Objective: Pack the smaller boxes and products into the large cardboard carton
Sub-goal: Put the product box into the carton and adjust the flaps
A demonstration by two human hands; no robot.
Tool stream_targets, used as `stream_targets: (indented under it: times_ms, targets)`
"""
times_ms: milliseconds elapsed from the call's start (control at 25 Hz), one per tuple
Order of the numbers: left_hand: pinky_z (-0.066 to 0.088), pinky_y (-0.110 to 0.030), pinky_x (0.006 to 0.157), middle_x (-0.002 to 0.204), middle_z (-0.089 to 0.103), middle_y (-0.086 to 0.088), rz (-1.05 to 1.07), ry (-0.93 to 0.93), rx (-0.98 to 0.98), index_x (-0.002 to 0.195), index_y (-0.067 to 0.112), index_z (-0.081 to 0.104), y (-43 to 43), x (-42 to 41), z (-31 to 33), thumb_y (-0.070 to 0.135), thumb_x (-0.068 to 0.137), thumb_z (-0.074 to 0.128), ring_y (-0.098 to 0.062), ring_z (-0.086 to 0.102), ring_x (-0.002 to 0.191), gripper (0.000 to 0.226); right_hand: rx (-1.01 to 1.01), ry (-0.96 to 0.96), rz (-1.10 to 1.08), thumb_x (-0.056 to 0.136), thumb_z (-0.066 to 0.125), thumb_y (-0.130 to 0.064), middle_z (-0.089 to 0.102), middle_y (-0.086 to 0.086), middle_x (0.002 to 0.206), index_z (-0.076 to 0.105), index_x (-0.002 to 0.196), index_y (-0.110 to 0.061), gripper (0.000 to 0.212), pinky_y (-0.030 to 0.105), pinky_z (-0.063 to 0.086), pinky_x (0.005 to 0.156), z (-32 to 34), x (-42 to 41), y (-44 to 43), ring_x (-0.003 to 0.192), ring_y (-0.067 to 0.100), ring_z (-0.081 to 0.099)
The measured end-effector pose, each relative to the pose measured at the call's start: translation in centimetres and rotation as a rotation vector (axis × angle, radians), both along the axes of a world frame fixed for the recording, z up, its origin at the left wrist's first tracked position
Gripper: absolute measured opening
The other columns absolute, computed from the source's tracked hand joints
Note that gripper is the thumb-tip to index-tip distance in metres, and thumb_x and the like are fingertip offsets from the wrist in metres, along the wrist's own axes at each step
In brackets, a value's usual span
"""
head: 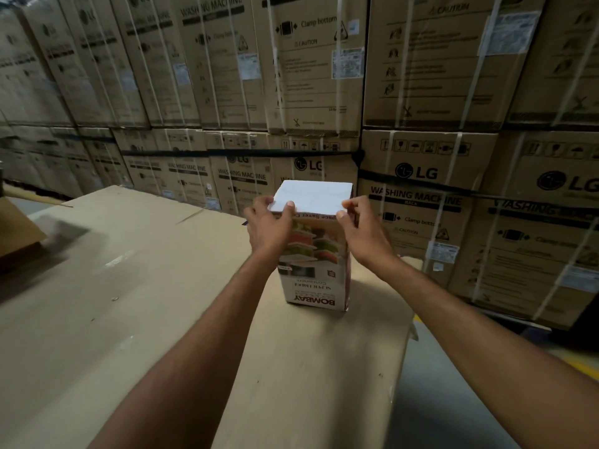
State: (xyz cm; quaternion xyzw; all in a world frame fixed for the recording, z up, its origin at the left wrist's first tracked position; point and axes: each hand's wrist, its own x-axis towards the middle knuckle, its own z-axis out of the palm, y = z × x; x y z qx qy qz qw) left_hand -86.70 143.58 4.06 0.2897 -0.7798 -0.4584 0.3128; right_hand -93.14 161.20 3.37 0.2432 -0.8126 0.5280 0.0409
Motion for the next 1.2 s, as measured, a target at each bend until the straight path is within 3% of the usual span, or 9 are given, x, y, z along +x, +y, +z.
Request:
stream_targets:
  times_ms: [120, 200, 320, 520, 600, 720, 840, 960, 1200]
  targets:
    - [0.060, -0.039, 0.082, 0.129, 0.060, -0.003, -0.062, 0.066, 0.267, 0.140, 0.026, 0.040, -0.2, 2.3, -0.9, 0.054, 0.089, 0.064, -0.021, 0.068, 0.107, 0.063, -0.133, -0.145, 0.087, 0.099, 0.057, -0.048, 0.059, -0.005, 0.130, 0.039, 0.130, -0.042, 0.036, 0.049, 0.058, 0.087, -0.5, 1.1, -0.8, 0.108, 0.020, 0.065]
    - [0.056, -0.033, 0.073, 0.123, 0.063, -0.003, -0.064, 0.081, 0.304, 0.135, 0.023, 0.042, -0.4, 3.8, -0.9, 0.048, 0.089, 0.065, -0.019, 0.069, 0.100, 0.057, -0.101, -0.134, 0.068, 0.100, 0.053, -0.055, 0.059, -0.001, 0.128, 0.050, 0.133, -0.033, 0.039, 0.042, 0.054, 0.087, -0.5, 2.0, -1.0, 0.107, 0.019, 0.063]
    - [0.047, -0.030, 0.066, 0.117, 0.059, -0.003, 0.034, 0.041, 0.309, 0.126, 0.020, 0.047, -0.4, 6.6, -1.4, 0.055, 0.093, 0.057, -0.015, 0.061, 0.094, 0.049, -0.154, -0.271, -0.100, 0.098, 0.038, -0.074, 0.069, 0.007, 0.097, 0.062, 0.093, -0.018, 0.061, 0.036, 0.044, 0.072, -0.4, 3.6, -0.4, 0.090, 0.029, 0.066]
    - [0.052, -0.050, 0.096, 0.114, 0.062, -0.010, 0.071, -0.132, 0.424, 0.124, 0.020, 0.057, -0.2, 11.8, -1.8, 0.086, 0.086, 0.029, -0.030, 0.062, 0.103, 0.081, -0.242, -0.755, 0.028, 0.103, 0.050, -0.054, 0.063, 0.002, 0.082, 0.059, 0.085, -0.024, 0.036, 0.031, 0.046, 0.059, -0.1, 8.2, 0.9, 0.072, 0.019, 0.060]
    - [0.053, -0.047, 0.092, 0.114, 0.064, -0.011, 0.017, -0.203, 0.438, 0.120, 0.021, 0.058, 0.2, 13.8, -1.9, 0.091, 0.084, 0.024, -0.032, 0.063, 0.102, 0.086, -0.150, -0.801, 0.088, 0.100, 0.054, -0.045, 0.064, 0.004, 0.088, 0.062, 0.091, -0.021, 0.027, 0.032, 0.042, 0.060, -0.9, 10.0, 1.2, 0.076, 0.020, 0.059]
    - [0.059, -0.040, 0.077, 0.107, 0.071, -0.010, -0.133, -0.347, 0.396, 0.107, 0.021, 0.065, 1.2, 17.6, -3.0, 0.086, 0.086, 0.037, -0.027, 0.068, 0.094, 0.074, -0.048, -0.789, 0.119, 0.091, 0.068, -0.036, 0.073, 0.004, 0.096, 0.069, 0.113, -0.017, 0.029, 0.028, 0.045, 0.060, -2.6, 13.0, 1.4, 0.077, 0.017, 0.064]
    - [0.060, -0.052, 0.087, 0.100, 0.075, -0.006, -0.123, -0.361, 0.287, 0.099, 0.020, 0.069, 1.3, 22.4, -4.8, 0.068, 0.072, 0.057, -0.027, 0.072, 0.091, 0.056, -0.056, -0.743, 0.124, 0.085, 0.074, -0.038, 0.077, 0.002, 0.099, 0.067, 0.121, -0.014, 0.044, 0.027, 0.050, 0.064, -4.2, 16.9, 1.4, 0.077, 0.016, 0.069]
    - [0.061, -0.049, 0.087, 0.098, 0.076, -0.001, -0.083, -0.274, 0.343, 0.104, 0.024, 0.070, 1.4, 28.7, -4.8, 0.059, 0.067, 0.062, -0.023, 0.073, 0.091, 0.052, -0.077, -0.702, 0.176, 0.069, 0.075, -0.049, 0.078, 0.001, 0.106, 0.064, 0.127, -0.014, 0.068, 0.029, 0.051, 0.069, -4.7, 22.0, 1.2, 0.085, 0.014, 0.073]
    - [0.049, -0.034, 0.074, 0.110, 0.073, 0.000, -0.062, -0.074, 0.388, 0.118, 0.025, 0.065, -0.4, 43.6, -3.0, 0.043, 0.083, 0.063, -0.021, 0.070, 0.098, 0.040, -0.199, -0.598, 0.268, 0.095, 0.072, -0.027, 0.072, -0.002, 0.113, 0.054, 0.129, -0.018, 0.038, 0.022, 0.051, 0.066, -2.4, 36.1, -1.2, 0.088, 0.008, 0.070]
